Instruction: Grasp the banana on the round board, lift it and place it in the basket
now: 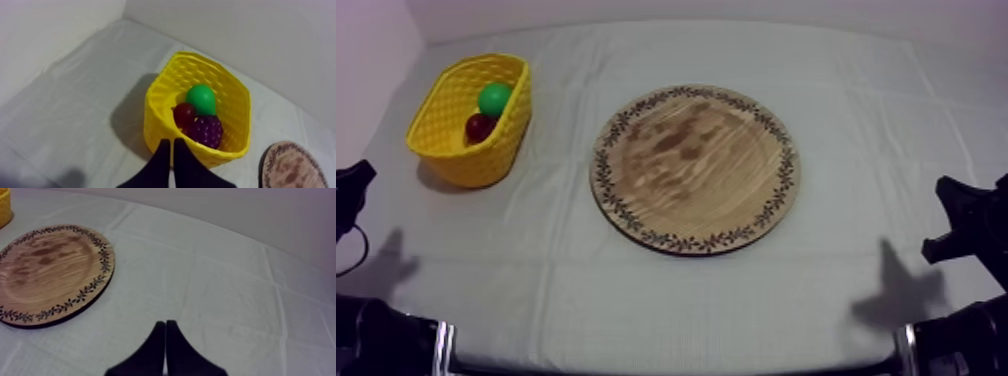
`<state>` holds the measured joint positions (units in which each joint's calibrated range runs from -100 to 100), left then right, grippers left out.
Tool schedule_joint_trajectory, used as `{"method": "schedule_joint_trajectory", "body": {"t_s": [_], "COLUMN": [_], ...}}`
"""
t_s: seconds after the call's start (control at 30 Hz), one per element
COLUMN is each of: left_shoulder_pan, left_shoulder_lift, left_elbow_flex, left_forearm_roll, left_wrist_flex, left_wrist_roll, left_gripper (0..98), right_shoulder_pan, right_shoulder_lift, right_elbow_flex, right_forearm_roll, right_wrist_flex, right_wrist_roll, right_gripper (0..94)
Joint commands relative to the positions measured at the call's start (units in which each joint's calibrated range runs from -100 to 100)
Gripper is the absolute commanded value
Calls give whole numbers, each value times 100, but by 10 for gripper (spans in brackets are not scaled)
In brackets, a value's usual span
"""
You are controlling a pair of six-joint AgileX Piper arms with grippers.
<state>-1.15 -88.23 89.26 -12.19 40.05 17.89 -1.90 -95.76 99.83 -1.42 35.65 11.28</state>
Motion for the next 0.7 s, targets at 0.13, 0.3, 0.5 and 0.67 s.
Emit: {"method": "schedule_joint_trajectory", "body": {"t_s": [0.13, 0.3, 0.5, 0.67], "left_shoulder_pan": [-44, -55, -32, -27], "left_shoulder_lift": [-855, -1102, -1146, -1150], "left_elbow_flex": [552, 752, 940, 977], "left_forearm_roll": [407, 702, 863, 897], "left_wrist_flex": [150, 103, -411, -482], "left_wrist_roll": [-503, -1124, -669, -478], "left_gripper": [1, 1, 1, 1], "right_shoulder_pan": [-1, -1, -1, -1], "right_shoulder_lift": [0, 0, 0, 0], "right_elbow_flex": [5, 5, 5, 5], "right_forearm_roll": [-2, -2, -2, -2], "right_wrist_flex": [-1, -1, -1, -1], "right_wrist_roll": [-1, -2, -2, -2], "right_gripper": [2, 2, 2, 2]}}
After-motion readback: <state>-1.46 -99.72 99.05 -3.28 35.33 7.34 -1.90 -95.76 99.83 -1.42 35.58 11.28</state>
